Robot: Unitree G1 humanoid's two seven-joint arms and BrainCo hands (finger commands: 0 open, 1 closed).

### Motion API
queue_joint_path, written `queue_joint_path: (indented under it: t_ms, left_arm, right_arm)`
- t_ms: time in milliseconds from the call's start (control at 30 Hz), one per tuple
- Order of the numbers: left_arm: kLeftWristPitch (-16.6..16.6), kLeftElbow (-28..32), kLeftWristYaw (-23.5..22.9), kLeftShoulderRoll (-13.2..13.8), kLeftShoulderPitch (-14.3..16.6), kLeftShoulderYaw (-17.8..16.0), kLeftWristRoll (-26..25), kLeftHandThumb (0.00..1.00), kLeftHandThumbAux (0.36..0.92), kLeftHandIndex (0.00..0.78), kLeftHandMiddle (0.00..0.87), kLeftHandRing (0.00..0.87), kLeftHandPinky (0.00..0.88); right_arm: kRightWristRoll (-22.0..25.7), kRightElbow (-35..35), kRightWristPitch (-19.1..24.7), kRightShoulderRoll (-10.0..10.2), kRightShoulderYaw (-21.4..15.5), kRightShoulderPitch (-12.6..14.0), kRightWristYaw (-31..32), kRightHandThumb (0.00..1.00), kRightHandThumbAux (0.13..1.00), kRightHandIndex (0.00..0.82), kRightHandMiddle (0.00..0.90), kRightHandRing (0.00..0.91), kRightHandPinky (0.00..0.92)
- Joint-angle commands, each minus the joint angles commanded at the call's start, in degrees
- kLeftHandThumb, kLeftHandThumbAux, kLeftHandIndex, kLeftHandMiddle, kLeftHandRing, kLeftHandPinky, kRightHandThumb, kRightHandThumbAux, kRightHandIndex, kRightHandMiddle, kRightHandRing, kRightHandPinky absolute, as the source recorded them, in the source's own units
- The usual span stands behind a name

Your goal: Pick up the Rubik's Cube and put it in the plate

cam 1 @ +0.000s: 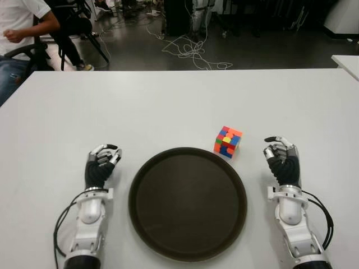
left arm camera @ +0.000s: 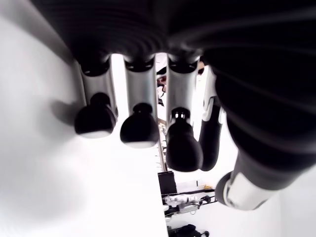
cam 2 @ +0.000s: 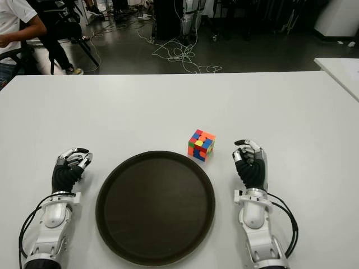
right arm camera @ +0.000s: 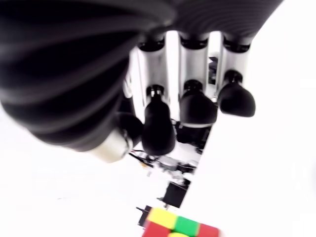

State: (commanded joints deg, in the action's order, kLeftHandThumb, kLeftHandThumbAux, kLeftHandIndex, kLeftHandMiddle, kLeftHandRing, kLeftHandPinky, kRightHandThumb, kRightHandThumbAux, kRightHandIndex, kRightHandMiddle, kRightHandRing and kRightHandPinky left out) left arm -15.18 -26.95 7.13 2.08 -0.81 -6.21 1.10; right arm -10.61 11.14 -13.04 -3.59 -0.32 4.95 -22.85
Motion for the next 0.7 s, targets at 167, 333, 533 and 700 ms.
queue_joint_path:
  t_ms: [167, 333, 533, 700]
  left_arm:
    - [-0.15, -0.13, -0.28, -0.04, 0.12, -0.16, -0.25, 0.705, 0.707, 0.443, 0.807, 0.827, 0.813]
    - [0.22, -0.15, -0.27, -0.28, 0.24, -0.34, -0.45, 0.705, 0.707, 0.443, 0.804, 0.824, 0.810]
    - [0.69, 0.28, 0.29, -1.02, 0.17, -0.94, -1.03, 0.706, 0.707, 0.443, 0.808, 0.831, 0.827]
    - [0.30, -0.62, 0.11, -1.04, 0.57, -1.14, -1.05, 0.705, 0.708, 0.443, 0.805, 0.831, 0.817]
  right_arm:
    - [1.21, -0.52, -0.01, 0.20, -0.17, -0.61, 1.25, 0.682, 0.731, 0.437, 0.783, 0.809, 0.813]
    - [1.81, -0.81, -0.67, 0.18, -0.56, -2.43, 1.71, 0.681, 0.731, 0.437, 0.782, 0.809, 0.812]
    - [1.54, -0.95, -1.30, -0.53, -1.27, -3.87, 2.09, 0.681, 0.732, 0.437, 0.782, 0.809, 0.812]
    - [-0.17, -0.98, -2.16, -1.37, -1.60, -5.21, 1.53, 0.681, 0.732, 0.437, 0.782, 0.807, 0.809]
